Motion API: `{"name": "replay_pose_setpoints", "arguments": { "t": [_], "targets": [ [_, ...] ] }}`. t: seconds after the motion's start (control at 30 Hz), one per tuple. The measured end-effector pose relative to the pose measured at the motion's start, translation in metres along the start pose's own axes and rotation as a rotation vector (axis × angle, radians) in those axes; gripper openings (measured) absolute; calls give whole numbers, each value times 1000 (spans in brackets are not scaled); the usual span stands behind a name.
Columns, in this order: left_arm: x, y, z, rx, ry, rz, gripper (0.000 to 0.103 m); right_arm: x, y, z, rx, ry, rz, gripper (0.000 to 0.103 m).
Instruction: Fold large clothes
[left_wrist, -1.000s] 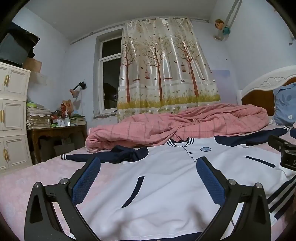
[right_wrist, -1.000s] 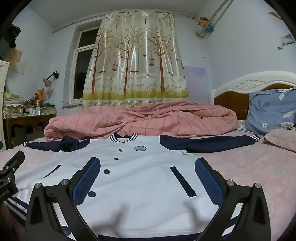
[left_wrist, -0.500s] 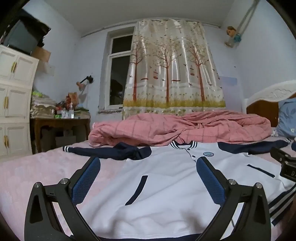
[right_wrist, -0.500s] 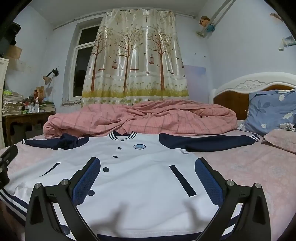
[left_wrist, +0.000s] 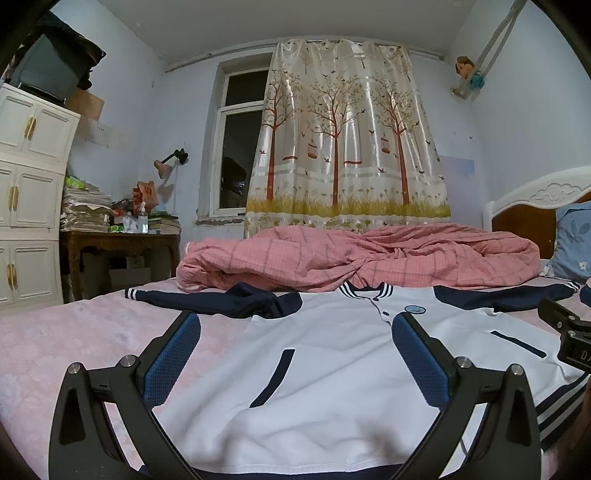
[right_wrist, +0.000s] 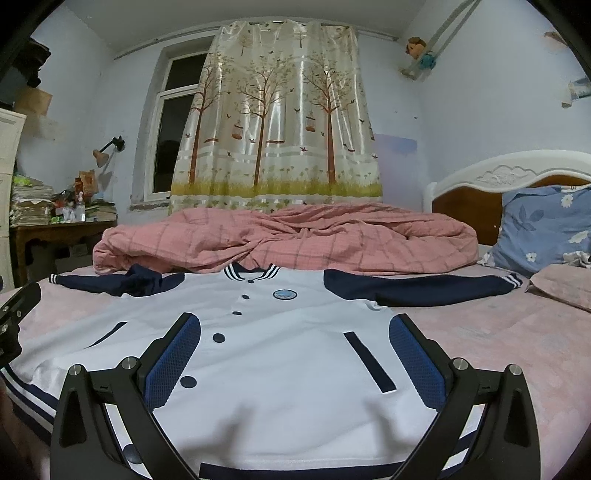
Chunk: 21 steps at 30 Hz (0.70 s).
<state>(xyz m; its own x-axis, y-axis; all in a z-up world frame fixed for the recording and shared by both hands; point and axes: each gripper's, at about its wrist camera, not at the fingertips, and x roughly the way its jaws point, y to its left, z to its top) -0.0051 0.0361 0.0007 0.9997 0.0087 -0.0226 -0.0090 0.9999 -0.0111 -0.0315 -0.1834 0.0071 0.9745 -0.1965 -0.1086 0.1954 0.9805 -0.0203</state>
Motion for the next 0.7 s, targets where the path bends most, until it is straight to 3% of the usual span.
{"name": "replay_pose_setpoints", "arguments": {
  "t": [0.7],
  "targets": [
    [-5,2,3,9,-12,5,103,7,6,3,-24,21,-20,103]
  ]
}}
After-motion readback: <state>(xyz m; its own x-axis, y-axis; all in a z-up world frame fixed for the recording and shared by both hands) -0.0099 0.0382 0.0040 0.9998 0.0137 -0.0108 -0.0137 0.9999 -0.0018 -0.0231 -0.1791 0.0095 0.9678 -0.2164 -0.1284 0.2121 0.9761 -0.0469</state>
